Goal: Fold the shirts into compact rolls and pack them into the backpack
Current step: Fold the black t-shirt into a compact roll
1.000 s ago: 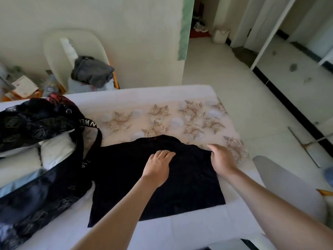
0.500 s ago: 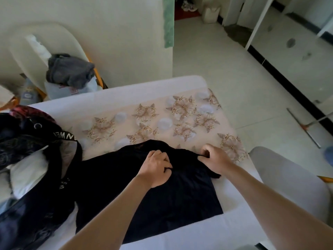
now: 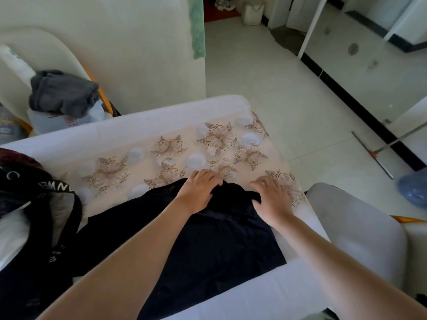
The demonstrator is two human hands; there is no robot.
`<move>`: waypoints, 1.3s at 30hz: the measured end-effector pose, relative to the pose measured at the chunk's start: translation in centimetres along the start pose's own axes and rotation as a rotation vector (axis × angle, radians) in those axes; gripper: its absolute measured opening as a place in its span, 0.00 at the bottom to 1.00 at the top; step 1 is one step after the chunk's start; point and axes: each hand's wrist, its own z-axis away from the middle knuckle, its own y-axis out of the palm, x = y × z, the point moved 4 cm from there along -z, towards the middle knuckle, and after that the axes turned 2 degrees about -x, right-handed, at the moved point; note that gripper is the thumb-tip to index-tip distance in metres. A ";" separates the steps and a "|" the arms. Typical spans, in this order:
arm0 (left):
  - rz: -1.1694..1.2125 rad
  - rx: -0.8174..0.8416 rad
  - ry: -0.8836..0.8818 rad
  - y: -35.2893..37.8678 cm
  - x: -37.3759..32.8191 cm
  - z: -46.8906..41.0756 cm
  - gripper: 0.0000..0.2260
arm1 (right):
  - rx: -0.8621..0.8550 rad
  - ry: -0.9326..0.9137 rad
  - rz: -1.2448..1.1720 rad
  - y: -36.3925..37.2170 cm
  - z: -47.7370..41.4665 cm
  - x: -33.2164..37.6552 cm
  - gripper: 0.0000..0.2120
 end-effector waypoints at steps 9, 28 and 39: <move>0.421 -0.072 -0.116 0.6 -2.3 -4.4 0.13 | -0.009 -0.013 -0.176 -1.4 -1.2 0.7 0.15; 0.413 -0.026 -0.218 1.8 1.0 -0.6 0.21 | 0.056 -0.285 -0.022 -0.9 -4.5 2.3 0.21; 0.247 -0.086 -0.186 0.5 2.3 7.3 0.25 | 0.209 -0.378 -0.007 0.8 0.5 3.8 0.27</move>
